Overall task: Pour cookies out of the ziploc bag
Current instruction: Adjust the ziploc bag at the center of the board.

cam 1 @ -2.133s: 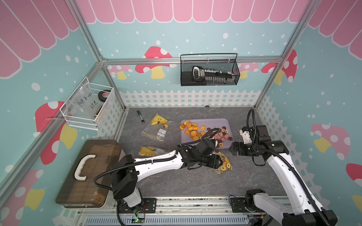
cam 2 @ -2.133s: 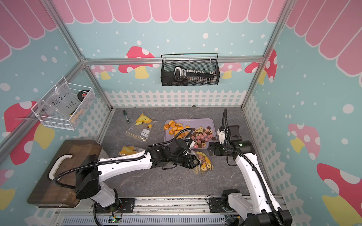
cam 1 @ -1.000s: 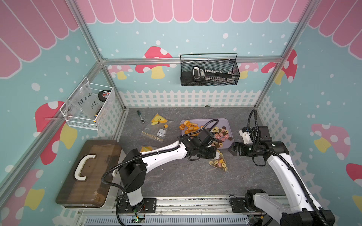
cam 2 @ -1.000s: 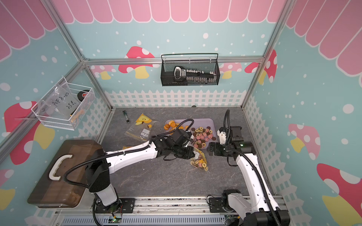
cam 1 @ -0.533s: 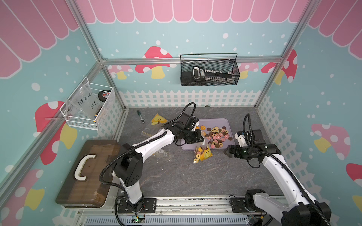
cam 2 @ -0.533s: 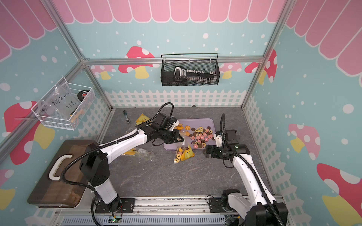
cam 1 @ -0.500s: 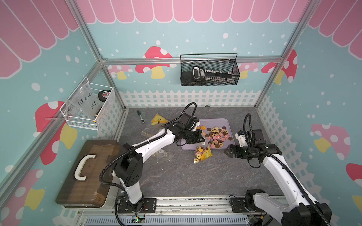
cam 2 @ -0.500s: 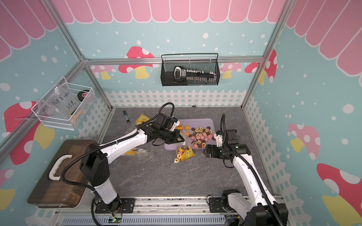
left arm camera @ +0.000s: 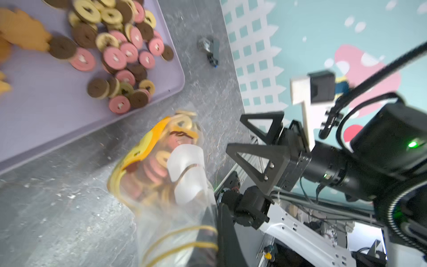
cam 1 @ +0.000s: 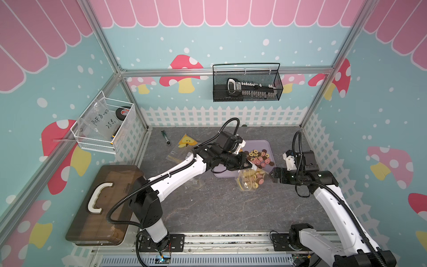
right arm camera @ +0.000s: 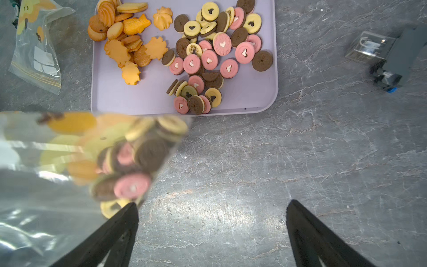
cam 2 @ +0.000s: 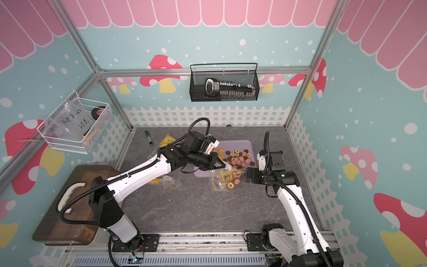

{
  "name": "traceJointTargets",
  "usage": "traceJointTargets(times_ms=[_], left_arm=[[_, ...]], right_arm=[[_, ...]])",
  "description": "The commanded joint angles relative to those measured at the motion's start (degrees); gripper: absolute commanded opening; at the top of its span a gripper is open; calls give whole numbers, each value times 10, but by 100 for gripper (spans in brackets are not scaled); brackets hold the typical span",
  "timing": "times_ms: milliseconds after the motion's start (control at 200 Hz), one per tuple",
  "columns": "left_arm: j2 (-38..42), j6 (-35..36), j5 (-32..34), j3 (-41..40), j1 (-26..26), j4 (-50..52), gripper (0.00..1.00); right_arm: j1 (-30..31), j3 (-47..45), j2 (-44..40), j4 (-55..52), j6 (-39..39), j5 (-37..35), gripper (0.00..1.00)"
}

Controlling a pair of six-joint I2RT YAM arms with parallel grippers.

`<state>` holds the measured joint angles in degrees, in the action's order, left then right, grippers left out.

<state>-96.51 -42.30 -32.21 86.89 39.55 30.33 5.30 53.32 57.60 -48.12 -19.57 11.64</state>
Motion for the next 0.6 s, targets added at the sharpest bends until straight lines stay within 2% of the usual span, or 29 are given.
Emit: traceJointTargets(times_ms=[0, 125, 280, 445, 590], left_arm=[[-10, 43, 4, -36, -50, -8, 0], [-38, 80, -18, -64, -72, 0, 0], [-49, 85, -32, -78, -64, -9, 0], [-41, 81, -36, -54, -56, -8, 0], [-42, 80, -53, 7, -48, 18, 0]], right_arm=[[0, -1, 1, 3, 0, 10, 98], [0, -7, 8, 2, 4, 33, 98], [-1, -11, 6, 5, 5, 32, 98], [0, -16, 17, 19, 1, 47, 98], [-1, -20, 18, 34, -7, 48, 98]])
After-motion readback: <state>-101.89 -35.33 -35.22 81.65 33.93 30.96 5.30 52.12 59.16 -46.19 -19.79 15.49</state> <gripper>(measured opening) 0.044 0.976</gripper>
